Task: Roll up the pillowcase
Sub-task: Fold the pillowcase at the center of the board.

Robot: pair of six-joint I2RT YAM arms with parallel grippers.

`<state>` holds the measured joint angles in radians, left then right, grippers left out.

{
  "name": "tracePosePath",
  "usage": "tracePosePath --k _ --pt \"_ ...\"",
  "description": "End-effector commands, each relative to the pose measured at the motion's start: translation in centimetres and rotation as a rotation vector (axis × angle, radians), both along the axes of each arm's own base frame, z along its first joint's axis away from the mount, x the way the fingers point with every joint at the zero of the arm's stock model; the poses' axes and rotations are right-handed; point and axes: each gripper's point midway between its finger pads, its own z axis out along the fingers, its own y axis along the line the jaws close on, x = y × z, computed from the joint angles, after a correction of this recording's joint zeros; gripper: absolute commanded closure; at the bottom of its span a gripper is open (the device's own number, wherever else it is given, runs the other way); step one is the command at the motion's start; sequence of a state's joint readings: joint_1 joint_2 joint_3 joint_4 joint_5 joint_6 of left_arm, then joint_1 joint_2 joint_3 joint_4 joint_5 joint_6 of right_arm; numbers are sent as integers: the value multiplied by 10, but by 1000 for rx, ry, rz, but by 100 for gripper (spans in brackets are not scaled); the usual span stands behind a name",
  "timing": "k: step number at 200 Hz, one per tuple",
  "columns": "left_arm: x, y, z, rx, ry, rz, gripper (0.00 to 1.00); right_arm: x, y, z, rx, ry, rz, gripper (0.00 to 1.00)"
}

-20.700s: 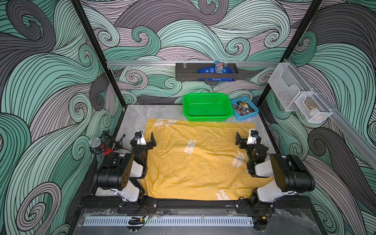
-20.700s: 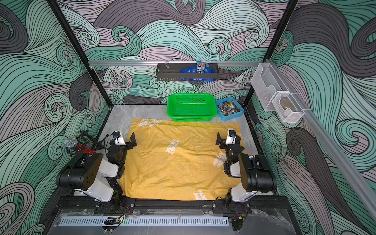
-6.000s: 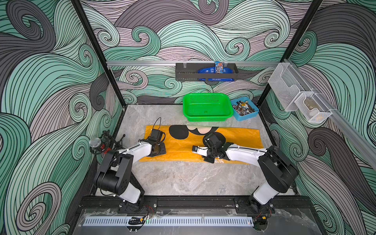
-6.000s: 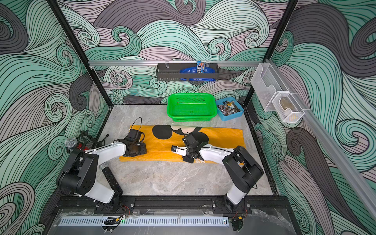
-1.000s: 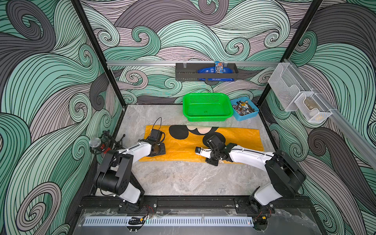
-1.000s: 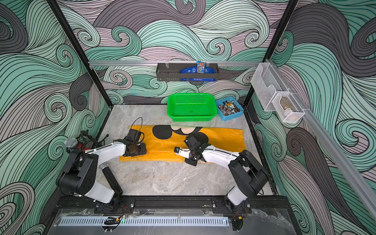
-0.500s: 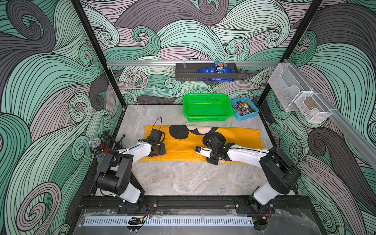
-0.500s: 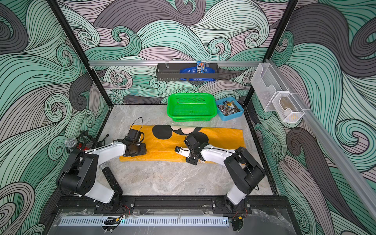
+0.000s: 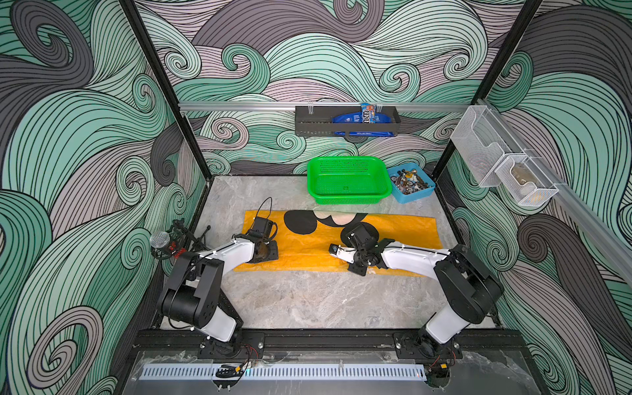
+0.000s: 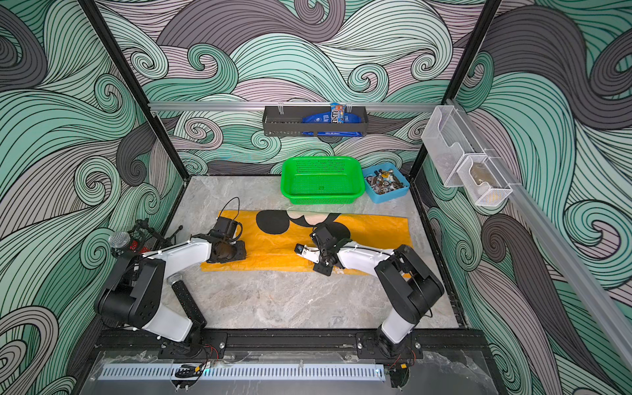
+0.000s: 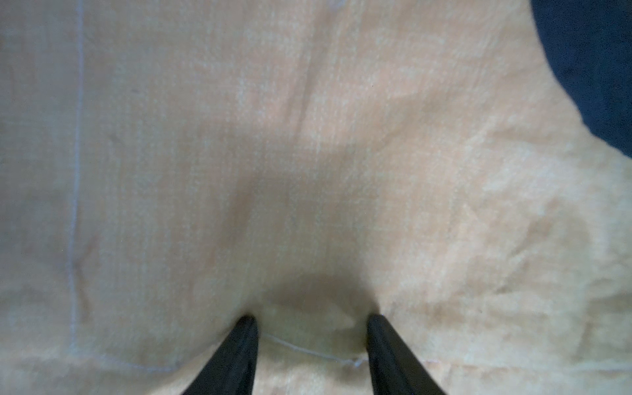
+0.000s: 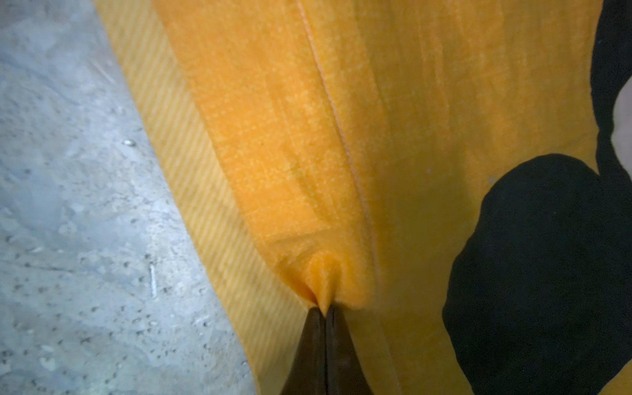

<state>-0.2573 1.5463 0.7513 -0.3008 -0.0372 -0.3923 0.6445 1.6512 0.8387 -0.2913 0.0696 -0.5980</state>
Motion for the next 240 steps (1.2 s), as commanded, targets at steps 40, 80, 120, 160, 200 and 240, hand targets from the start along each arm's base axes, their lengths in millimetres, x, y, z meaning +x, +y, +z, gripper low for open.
tracePosePath --k 40,80,120,160,200,240 --pt "-22 4 -19 -4 94 -4 46 3 12 27 86 -29 7 100" --pt "-21 4 -18 1 94 -7 46 -4 13 28 94 -12 19 100" --pt "-20 5 -16 7 93 -11 46 -9 8 25 73 -7 25 100" --pt "-19 5 -16 12 94 -19 46 -11 3 23 52 -9 22 96" --pt "-19 5 -17 10 97 -20 46 -9 1 21 36 -15 17 93" --pt "-19 4 -18 9 101 -23 46 -6 0 21 27 -19 13 88"
